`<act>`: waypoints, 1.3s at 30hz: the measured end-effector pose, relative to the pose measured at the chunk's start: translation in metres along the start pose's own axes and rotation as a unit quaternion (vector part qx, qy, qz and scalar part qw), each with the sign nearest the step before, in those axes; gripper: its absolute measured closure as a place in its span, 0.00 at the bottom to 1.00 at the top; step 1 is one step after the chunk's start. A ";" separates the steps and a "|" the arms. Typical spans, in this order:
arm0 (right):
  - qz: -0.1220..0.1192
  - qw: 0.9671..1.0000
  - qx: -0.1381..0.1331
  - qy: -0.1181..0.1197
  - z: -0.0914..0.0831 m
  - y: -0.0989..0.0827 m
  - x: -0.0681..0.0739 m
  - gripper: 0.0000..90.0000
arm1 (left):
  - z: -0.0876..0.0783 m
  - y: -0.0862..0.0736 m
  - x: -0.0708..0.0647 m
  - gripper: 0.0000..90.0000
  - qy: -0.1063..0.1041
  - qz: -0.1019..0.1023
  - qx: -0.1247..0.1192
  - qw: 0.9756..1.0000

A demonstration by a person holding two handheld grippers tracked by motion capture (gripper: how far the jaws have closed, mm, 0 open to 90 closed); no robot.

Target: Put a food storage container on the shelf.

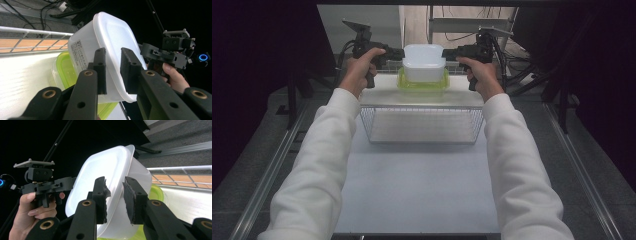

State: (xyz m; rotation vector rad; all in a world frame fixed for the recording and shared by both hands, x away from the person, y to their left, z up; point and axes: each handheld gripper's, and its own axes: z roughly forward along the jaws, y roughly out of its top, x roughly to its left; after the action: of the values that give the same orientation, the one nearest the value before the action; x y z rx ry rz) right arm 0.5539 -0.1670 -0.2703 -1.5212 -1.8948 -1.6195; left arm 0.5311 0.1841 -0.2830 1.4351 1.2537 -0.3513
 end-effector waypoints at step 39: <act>-0.192 0.981 -0.019 -0.031 -0.053 -0.040 0.027 0.37 | -0.036 -0.057 -0.030 0.33 0.071 0.182 -0.022 0.980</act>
State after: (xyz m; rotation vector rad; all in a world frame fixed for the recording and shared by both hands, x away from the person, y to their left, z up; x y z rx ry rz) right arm 0.4876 -0.1904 -0.2549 -1.2894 -2.3162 -1.7849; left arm 0.4576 0.1883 -0.2790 1.6368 1.0736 0.0279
